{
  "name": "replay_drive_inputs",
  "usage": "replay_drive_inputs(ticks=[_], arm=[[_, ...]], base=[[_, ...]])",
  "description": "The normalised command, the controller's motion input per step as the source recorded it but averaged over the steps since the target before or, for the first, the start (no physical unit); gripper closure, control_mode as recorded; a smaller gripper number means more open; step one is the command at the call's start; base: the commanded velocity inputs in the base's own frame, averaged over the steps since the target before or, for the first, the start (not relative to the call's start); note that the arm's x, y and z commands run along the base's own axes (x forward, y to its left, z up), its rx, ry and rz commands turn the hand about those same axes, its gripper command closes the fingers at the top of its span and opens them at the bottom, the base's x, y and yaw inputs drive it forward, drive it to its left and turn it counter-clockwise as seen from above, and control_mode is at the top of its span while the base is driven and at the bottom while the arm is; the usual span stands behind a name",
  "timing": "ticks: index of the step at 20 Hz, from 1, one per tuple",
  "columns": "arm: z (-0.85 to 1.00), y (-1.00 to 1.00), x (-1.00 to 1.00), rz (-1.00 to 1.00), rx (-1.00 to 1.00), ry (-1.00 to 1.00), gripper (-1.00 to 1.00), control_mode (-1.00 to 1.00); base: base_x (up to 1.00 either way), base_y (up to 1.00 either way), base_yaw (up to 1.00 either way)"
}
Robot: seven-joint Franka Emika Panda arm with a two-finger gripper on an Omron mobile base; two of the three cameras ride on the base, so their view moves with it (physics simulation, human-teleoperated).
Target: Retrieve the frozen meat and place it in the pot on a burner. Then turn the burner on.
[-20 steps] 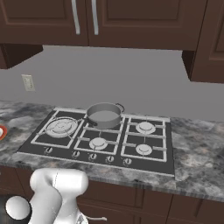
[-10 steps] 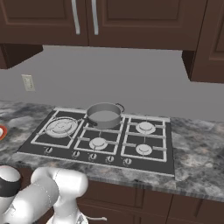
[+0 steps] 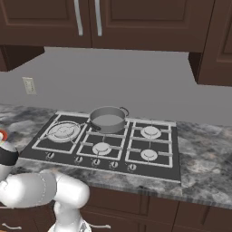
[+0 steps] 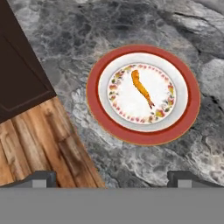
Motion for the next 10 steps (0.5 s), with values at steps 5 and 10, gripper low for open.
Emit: replay_drive_inputs(ticks=[5, 10], arm=[[-0.46, 0.39, 0.45, 0.0, 0.0, 0.0, -1.0, -1.0], [-0.47, 0.42, 0.4, 0.02, -0.01, 0.0, -1.0, -1.0]], base=[[0.0, 0.0, 0.0], [0.0, 0.0, 0.0]])
